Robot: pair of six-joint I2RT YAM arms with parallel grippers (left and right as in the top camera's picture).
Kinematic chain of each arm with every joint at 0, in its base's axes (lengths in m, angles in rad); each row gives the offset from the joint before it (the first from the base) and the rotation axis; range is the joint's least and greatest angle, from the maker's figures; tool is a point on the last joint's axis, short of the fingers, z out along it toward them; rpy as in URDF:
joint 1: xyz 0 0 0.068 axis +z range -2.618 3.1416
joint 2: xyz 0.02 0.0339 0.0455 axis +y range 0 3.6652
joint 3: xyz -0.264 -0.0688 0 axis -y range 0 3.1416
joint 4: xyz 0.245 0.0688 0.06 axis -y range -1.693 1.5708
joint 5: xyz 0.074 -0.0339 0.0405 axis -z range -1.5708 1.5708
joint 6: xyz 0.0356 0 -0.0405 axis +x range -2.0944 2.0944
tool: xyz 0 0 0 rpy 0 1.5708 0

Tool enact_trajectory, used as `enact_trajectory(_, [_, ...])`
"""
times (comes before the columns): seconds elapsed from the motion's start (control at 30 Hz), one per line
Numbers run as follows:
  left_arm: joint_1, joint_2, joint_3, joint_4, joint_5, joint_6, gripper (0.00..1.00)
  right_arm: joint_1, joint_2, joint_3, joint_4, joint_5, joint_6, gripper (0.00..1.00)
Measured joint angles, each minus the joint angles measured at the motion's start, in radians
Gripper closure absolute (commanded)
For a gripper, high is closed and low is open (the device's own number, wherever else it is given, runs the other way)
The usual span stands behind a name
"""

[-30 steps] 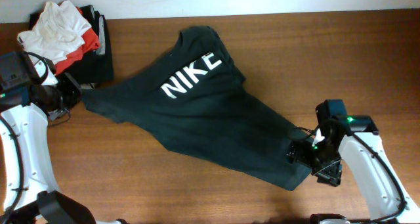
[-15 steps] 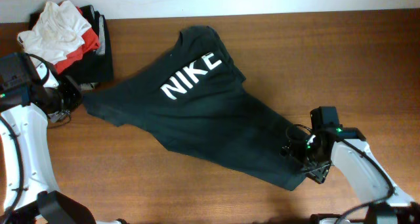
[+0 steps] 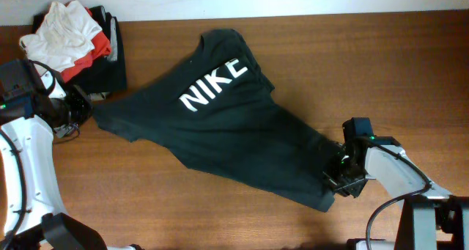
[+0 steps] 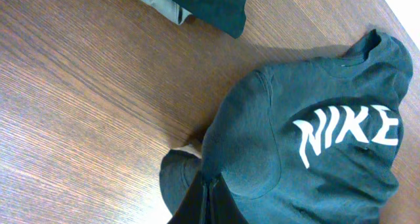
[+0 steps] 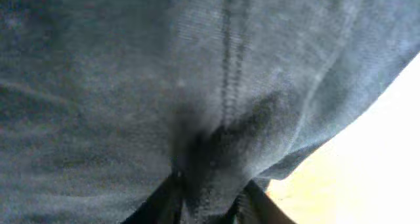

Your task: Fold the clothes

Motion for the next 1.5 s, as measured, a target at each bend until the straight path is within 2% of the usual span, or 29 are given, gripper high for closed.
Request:
enact_trajectory(0.23, [0.0, 0.0, 0.0, 0.0, 0.0, 0.0, 0.99, -0.011, 0.024, 0.051, -0.002, 0.015, 0.002, 0.96])
enact_trajectory(0.4, [-0.018, 0.0, 0.0, 0.003, 0.0, 0.0, 0.99, -0.081, 0.044, 0.334, -0.091, 0.034, -0.013, 0.95])
enact_trajectory(0.47, [-0.036, 0.0, 0.0, 0.008, -0.002, -0.008, 0.99, -0.104, 0.044, 0.46, -0.079, 0.035, -0.024, 0.93])
enact_trajectory(0.57, [-0.067, 0.0, 0.0, 0.038, -0.003, -0.021, 0.99, -0.113, 0.043, 0.551, 0.014, 0.039, -0.028, 0.9])
enact_trajectory(0.6, [-0.079, 0.0, 0.0, 0.055, -0.003, -0.023, 0.99, -0.113, 0.043, 0.556, 0.053, 0.039, -0.026, 0.82])
enact_trajectory(0.63, [-0.093, 0.002, 0.0, 0.076, -0.003, -0.027, 0.99, -0.113, 0.046, 0.558, 0.082, 0.04, -0.027, 0.64])
enact_trajectory(0.7, [-0.124, 0.012, 0.0, 0.114, -0.003, -0.034, 0.99, -0.113, 0.072, 0.559, 0.166, 0.043, -0.025, 0.55])
enact_trajectory(0.73, [-0.144, 0.024, 0.0, 0.137, -0.003, -0.035, 0.99, -0.113, 0.093, 0.56, 0.195, 0.044, -0.023, 0.45])
enact_trajectory(0.77, [-0.161, 0.039, 0.001, 0.16, -0.003, -0.037, 0.99, -0.113, 0.126, 0.56, 0.233, 0.046, -0.025, 0.33])
enact_trajectory(0.8, [-0.173, 0.053, 0.001, 0.175, -0.003, -0.037, 0.99, -0.113, 0.153, 0.562, 0.249, 0.045, -0.024, 0.13])
enact_trajectory(0.83, [-0.183, 0.069, 0.001, 0.187, -0.003, -0.037, 0.99, -0.113, 0.19, 0.565, 0.266, 0.044, -0.043, 0.04])
enact_trajectory(0.87, [-0.201, 0.094, 0.002, 0.197, -0.004, -0.037, 0.99, -0.113, 0.239, 0.576, 0.264, 0.037, -0.062, 0.01])
enact_trajectory(0.97, [-0.237, 0.172, 0.002, 0.202, -0.003, -0.038, 0.99, -0.113, 0.345, 0.642, 0.095, 0.022, -0.138, 0.01])
enact_trajectory(1.07, [-0.251, 0.206, 0.002, 0.201, -0.004, -0.038, 0.99, -0.116, 0.351, 0.737, -0.078, 0.021, -0.172, 0.01])
enact_trajectory(1.17, [-0.252, 0.22, 0.002, 0.198, -0.003, -0.037, 1.0, -0.119, 0.339, 0.797, -0.166, 0.022, -0.209, 0.01])
enact_trajectory(1.37, [-0.252, 0.22, 0.002, 0.177, -0.003, -0.038, 0.99, -0.111, 0.336, 0.608, -0.068, 0.022, -0.251, 0.01])
enact_trajectory(1.5, [-0.252, 0.22, 0.002, 0.173, -0.003, -0.038, 0.99, -0.11, 0.336, 0.475, 0.055, 0.021, -0.259, 0.09])
